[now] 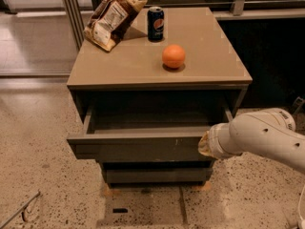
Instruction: Close top drawer
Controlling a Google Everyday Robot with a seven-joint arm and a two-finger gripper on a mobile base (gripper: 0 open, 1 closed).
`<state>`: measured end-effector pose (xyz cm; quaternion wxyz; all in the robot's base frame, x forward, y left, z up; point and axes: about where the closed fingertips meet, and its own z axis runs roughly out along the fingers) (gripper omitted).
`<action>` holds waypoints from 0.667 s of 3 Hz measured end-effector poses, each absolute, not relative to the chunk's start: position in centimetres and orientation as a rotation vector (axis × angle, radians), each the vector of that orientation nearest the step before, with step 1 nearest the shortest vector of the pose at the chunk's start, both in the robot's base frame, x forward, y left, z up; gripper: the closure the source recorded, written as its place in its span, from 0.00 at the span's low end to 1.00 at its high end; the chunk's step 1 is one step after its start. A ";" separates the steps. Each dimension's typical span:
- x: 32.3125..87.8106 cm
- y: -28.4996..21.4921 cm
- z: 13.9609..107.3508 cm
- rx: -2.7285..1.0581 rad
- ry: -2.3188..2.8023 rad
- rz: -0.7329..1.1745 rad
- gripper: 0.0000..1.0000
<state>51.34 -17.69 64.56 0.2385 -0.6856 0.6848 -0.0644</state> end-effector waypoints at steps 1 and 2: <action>53.2 -18.3 64.7 -1.798 1.845 -0.205 1.00; 55.3 -19.1 64.6 -1.725 1.825 -0.193 1.00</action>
Offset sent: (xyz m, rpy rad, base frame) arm 0.0675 -0.0250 0.0008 0.1707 -0.1598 -0.0778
